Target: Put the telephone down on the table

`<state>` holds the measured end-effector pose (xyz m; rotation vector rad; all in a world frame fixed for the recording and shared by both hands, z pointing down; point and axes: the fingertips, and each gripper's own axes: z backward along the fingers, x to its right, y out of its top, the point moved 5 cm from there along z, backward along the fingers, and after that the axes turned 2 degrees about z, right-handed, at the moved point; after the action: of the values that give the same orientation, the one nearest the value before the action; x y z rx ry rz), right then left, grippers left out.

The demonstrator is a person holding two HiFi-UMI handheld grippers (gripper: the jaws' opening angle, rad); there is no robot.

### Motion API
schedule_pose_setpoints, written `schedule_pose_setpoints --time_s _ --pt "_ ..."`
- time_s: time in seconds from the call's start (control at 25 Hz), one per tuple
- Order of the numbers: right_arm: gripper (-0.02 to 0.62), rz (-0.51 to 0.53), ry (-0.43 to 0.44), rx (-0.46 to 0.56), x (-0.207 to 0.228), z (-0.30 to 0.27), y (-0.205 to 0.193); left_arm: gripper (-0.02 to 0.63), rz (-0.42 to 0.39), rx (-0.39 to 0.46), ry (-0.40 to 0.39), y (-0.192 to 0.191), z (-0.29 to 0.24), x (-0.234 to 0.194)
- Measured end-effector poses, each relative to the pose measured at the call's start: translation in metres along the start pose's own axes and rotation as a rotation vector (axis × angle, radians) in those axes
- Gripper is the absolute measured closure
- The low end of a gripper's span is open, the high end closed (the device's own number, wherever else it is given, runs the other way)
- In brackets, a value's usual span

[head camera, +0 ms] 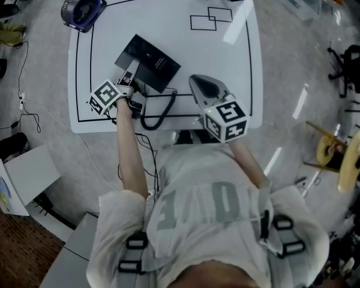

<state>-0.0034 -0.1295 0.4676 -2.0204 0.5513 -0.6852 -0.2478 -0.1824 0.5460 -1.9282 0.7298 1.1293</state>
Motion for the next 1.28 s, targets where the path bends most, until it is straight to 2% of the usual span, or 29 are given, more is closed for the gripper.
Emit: schedule_pose_setpoints --time_s 0.2,0.36,0.52,0.72,0.84,0.92,1.08,1.28 --pt "0.588 0.01 0.018 0.0 -0.005 0.002 -0.001 0.324 -0.089 0.039 0.054 0.006 0.019 0.008" --pt "0.588 0.012 0.032 0.008 -0.01 0.001 0.002 0.324 -0.178 0.097 0.109 0.026 0.035 0.02" --pt "0.588 0.028 0.052 0.028 -0.015 -0.001 0.01 0.324 -0.261 0.167 0.131 0.049 0.05 0.042" --pt "0.588 0.054 0.062 0.063 -0.019 -0.003 0.023 0.324 -0.466 0.269 0.162 0.074 0.073 0.093" --pt "0.588 0.078 0.06 0.097 -0.022 -0.003 0.032 0.327 -0.591 0.389 0.175 0.084 0.094 0.128" --pt "0.588 0.097 0.059 0.124 -0.025 -0.003 0.037 0.367 -0.668 0.473 0.182 0.086 0.109 0.149" --pt "0.588 0.166 0.053 0.167 -0.032 -0.004 0.049 0.525 -0.853 0.611 0.256 0.076 0.134 0.184" --pt "0.588 0.193 0.043 0.194 -0.035 -0.003 0.054 0.594 -1.023 0.696 0.339 0.039 0.146 0.203"
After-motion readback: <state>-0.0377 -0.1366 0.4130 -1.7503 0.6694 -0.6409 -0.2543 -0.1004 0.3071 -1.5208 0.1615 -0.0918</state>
